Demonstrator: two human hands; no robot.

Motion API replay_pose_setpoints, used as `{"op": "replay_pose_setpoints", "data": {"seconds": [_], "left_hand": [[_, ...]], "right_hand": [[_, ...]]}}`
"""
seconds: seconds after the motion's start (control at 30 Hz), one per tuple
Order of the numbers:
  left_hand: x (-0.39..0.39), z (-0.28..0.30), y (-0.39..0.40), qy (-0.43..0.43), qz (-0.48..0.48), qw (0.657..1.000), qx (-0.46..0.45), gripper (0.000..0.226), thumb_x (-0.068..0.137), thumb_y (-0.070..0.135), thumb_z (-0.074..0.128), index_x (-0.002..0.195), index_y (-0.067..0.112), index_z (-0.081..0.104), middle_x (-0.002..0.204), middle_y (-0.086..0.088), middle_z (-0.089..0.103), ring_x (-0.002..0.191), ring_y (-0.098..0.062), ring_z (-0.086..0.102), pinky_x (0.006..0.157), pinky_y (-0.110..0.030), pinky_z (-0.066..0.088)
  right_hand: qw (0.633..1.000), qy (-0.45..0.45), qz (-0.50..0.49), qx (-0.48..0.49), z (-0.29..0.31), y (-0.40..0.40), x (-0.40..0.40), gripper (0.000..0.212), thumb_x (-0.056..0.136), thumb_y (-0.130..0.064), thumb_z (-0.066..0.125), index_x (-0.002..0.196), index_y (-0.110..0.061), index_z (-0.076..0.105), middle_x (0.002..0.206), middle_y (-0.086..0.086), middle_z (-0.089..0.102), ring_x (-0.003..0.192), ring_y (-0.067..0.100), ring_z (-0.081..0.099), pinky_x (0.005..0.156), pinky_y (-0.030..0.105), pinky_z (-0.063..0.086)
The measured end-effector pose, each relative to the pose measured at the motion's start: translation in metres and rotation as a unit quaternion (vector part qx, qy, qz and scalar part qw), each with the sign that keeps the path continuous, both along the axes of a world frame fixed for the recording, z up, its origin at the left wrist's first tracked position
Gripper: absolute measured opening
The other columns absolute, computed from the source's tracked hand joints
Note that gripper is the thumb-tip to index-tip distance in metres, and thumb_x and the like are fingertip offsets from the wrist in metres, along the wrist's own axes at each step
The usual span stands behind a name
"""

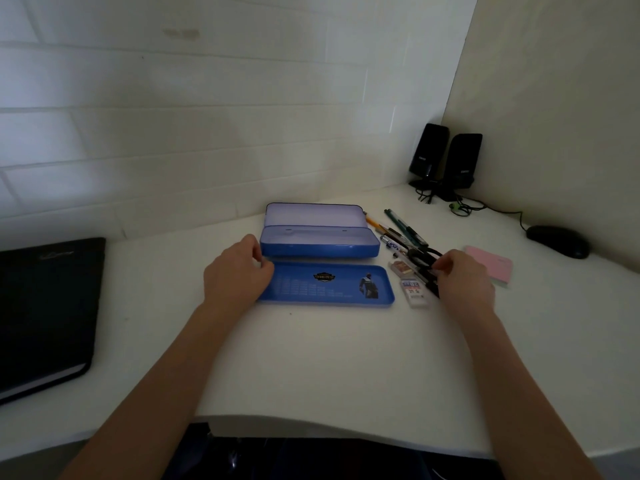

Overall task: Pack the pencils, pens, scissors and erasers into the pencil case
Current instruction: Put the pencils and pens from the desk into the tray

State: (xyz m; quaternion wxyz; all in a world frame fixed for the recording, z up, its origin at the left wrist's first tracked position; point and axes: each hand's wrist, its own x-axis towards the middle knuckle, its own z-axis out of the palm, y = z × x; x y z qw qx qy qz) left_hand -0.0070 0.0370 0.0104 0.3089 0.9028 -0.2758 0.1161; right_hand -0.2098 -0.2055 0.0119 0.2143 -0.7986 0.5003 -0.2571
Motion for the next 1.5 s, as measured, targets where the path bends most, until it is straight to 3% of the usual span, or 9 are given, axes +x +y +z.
{"op": "replay_pose_setpoints", "data": {"seconds": [0.23,0.43,0.57,0.67,0.83,0.97,1.13,1.33,1.5], "left_hand": [[0.000,-0.001,0.002,0.030,-0.031,0.999,-0.016,0.008,0.080,0.023,0.057,0.084,0.019,0.051,0.076,0.002,0.060,0.068,-0.021,0.056,0.060,-0.029,0.034],[0.004,-0.008,0.001,0.037,-0.116,0.992,-0.021,0.013,0.079,0.025,0.064,0.084,0.024,0.053,0.082,0.012,0.062,0.062,-0.014,0.056,0.057,-0.026,0.038],[0.006,-0.008,-0.001,0.077,-0.169,0.980,-0.077,0.017,0.076,0.015,0.073,0.080,0.016,0.057,0.077,0.005,0.064,0.055,-0.012,0.053,0.057,-0.026,0.044],[0.007,-0.007,-0.002,0.099,-0.187,0.972,-0.099,0.020,0.072,0.013,0.077,0.073,0.017,0.058,0.073,0.003,0.064,0.050,-0.005,0.049,0.054,-0.021,0.041],[0.008,-0.007,-0.003,0.111,-0.202,0.967,-0.104,0.025,0.068,0.011,0.079,0.068,0.021,0.056,0.070,0.006,0.062,0.047,-0.002,0.047,0.050,-0.016,0.039],[0.007,-0.005,-0.004,0.137,-0.206,0.961,-0.119,0.024,0.066,0.010,0.080,0.067,0.020,0.058,0.069,0.004,0.064,0.046,-0.003,0.046,0.048,-0.014,0.040],[0.006,-0.003,-0.005,0.169,-0.213,0.956,-0.115,0.020,0.067,0.010,0.081,0.069,0.015,0.061,0.064,0.007,0.064,0.053,-0.005,0.052,0.051,-0.006,0.040],[0.013,-0.004,-0.004,0.197,-0.223,0.949,-0.108,0.020,0.066,0.008,0.081,0.068,0.018,0.063,0.063,0.005,0.066,0.059,0.000,0.058,0.058,-0.006,0.039],[0.013,0.000,-0.003,0.209,-0.232,0.945,-0.099,0.015,0.071,0.009,0.077,0.071,0.018,0.065,0.065,0.004,0.068,0.061,0.002,0.060,0.060,-0.003,0.039]], "right_hand": [[0.999,0.007,-0.028,0.023,0.002,-0.008,-0.007,0.013,0.085,-0.026,0.066,0.090,-0.016,0.071,0.091,0.015,0.070,0.085,0.032,0.064,0.075,0.036,0.051],[0.998,0.044,-0.023,0.026,0.003,-0.006,-0.008,0.010,0.084,-0.026,0.066,0.092,-0.024,0.073,0.089,0.011,0.071,0.079,0.031,0.066,0.074,0.038,0.055],[0.997,0.069,-0.019,-0.010,0.006,-0.003,-0.008,0.013,0.083,-0.027,0.064,0.092,-0.023,0.071,0.089,0.008,0.071,0.081,0.028,0.066,0.073,0.033,0.051],[0.998,0.021,0.002,-0.058,0.011,0.001,-0.007,0.015,0.088,-0.024,0.057,0.098,-0.020,0.067,0.093,0.005,0.069,0.080,0.024,0.063,0.071,0.036,0.052],[0.990,-0.096,0.084,-0.062,0.021,0.010,-0.004,0.017,0.095,-0.026,0.049,0.103,-0.017,0.062,0.090,0.004,0.064,0.074,0.022,0.058,0.063,0.035,0.050],[0.974,-0.142,0.174,-0.035,0.025,0.017,-0.002,0.011,0.093,-0.019,0.054,0.095,-0.020,0.065,0.084,-0.001,0.064,0.074,0.011,0.056,0.058,0.013,0.041],[0.949,-0.086,0.302,-0.002,0.025,0.032,0.005,0.012,0.086,-0.015,0.063,0.088,-0.025,0.069,0.084,-0.012,0.066,0.079,0.001,0.057,0.064,0.002,0.040],[0.941,0.002,0.338,0.002,0.013,0.044,0.016,0.006,0.084,-0.019,0.067,0.084,-0.025,0.069,0.091,-0.009,0.063,0.088,0.006,0.056,0.075,0.009,0.041],[0.945,0.036,0.324,-0.040,0.005,0.049,0.030,0.008,0.078,-0.033,0.071,0.074,-0.033,0.064,0.078,-0.018,0.059,0.082,0.005,0.055,0.085,0.035,0.049]]}}
